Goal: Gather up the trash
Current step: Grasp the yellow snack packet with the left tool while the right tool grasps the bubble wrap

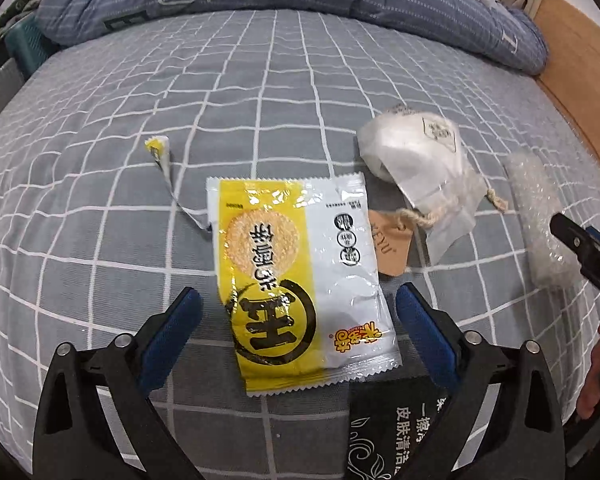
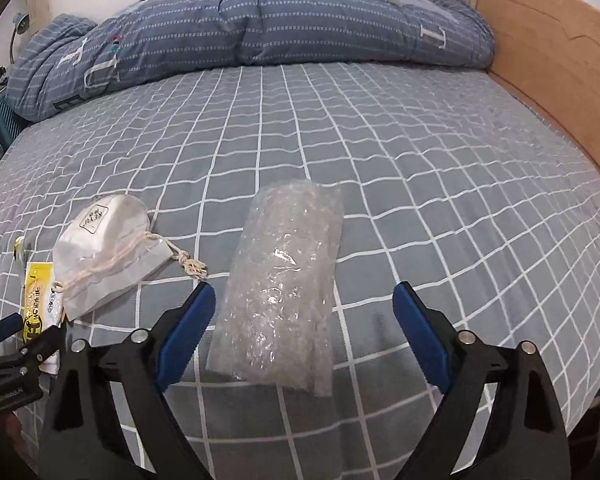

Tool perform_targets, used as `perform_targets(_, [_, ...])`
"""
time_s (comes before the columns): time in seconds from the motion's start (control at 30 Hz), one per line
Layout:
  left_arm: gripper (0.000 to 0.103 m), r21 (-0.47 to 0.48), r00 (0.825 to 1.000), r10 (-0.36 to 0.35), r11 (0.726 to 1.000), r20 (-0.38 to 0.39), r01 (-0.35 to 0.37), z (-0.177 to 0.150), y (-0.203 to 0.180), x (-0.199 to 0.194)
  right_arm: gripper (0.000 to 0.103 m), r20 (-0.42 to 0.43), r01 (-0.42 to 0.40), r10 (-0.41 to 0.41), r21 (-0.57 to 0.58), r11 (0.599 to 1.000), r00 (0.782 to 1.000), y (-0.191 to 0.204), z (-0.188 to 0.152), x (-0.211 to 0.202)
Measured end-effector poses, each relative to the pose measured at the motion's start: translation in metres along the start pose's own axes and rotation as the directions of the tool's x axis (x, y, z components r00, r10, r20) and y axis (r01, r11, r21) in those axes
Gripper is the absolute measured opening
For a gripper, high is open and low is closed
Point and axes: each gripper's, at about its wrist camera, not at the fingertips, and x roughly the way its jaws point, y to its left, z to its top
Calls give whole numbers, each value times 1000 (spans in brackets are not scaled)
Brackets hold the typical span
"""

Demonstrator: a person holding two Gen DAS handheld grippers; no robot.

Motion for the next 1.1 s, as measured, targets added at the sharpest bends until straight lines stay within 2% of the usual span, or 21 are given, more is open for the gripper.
perform_targets(0.1, [89, 27, 1000, 22, 999, -3, -22, -3, -3, 4, 82, -13, -5, 5, -3, 1000, 1000, 1, 0, 6])
perform_targets(0.23, [75, 37, 1000, 23, 999, 7, -24, -3, -1, 4, 72, -38, -20, 20, -2, 1000, 999, 2, -1, 14])
perform_targets(0.3, [70, 47, 1000, 16, 999, 12, -17, -4, 0, 4, 70, -37, -15, 14, -19, 1000, 999, 5, 0, 14])
perform_targets(0.37, [66, 61, 1000, 11, 998, 16, -12, -5, -1, 4, 64, -38, -13, 11, -35, 999, 999, 8, 0, 14])
perform_targets(0.63, [48, 76, 999, -33, 997, 28, 31, -2, 3, 2, 26, -81, -53, 50, -28, 998, 995, 9, -4, 24])
perform_targets(0.8, [37, 61, 999, -33, 998, 42, 30, 2, 5, -1, 21, -76, -62, 60, -30, 998, 995, 11, -3, 19])
perform_targets(1.1, [35, 48, 997, -19, 999, 77, 16, 8, 15, -20, 21, -52, -69, 67, -38, 997, 996, 12, 3, 3])
